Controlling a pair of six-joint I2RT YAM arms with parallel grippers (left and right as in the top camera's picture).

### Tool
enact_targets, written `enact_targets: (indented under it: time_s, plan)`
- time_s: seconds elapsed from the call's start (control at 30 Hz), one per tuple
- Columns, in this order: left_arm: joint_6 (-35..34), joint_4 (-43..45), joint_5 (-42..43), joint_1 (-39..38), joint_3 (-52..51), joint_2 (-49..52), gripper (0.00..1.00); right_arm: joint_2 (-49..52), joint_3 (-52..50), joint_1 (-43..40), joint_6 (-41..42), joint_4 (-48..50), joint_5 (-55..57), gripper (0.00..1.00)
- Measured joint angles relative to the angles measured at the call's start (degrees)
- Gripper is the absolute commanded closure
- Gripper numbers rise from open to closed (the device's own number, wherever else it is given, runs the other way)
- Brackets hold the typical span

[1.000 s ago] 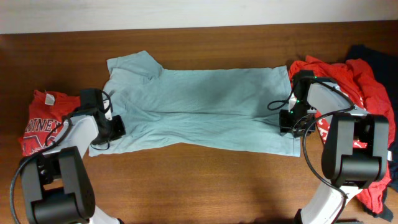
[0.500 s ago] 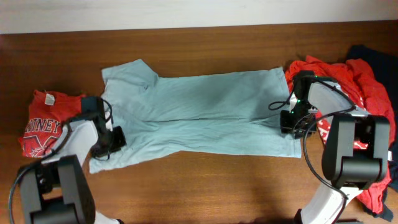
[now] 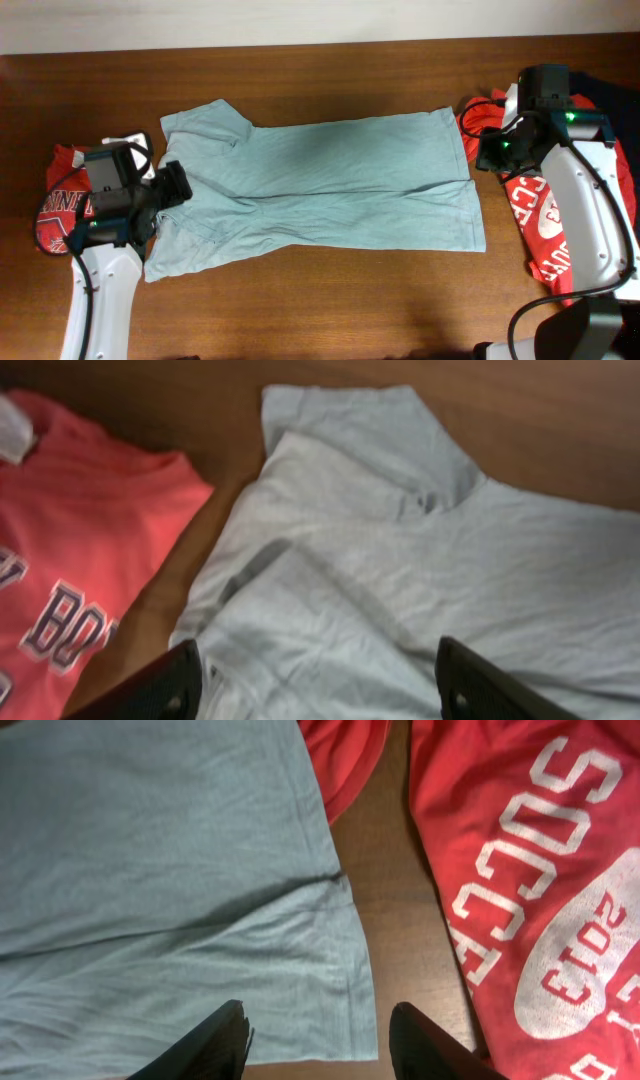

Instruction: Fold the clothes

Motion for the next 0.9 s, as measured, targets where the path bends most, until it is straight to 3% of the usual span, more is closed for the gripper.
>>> enact_targets:
  time_s: [0.13, 0.33, 0.53, 0.9]
  plan:
    - [2.0, -4.6, 1.4, 0.1, 8.0, 8.3, 0.26, 0.0, 0.0, 0.0, 0.0, -1.3, 0.0, 0.48]
    - [5.5, -19.2, 3.4, 2.1, 32.4, 29.2, 0.26, 0.0, 0.0, 0.0, -0.1, -1.5, 0.0, 0.46]
    - [8.1, -26.2, 6.1, 4.0, 50.6, 46.5, 0.26, 0.0, 0.0, 0.0, 0.0, -1.7, 0.0, 0.46]
    - [10.5, -19.6, 9.6, 3.6, 54.9, 61.2, 0.30, 0.0, 0.0, 0.0, -0.1, -2.9, 0.0, 0.46]
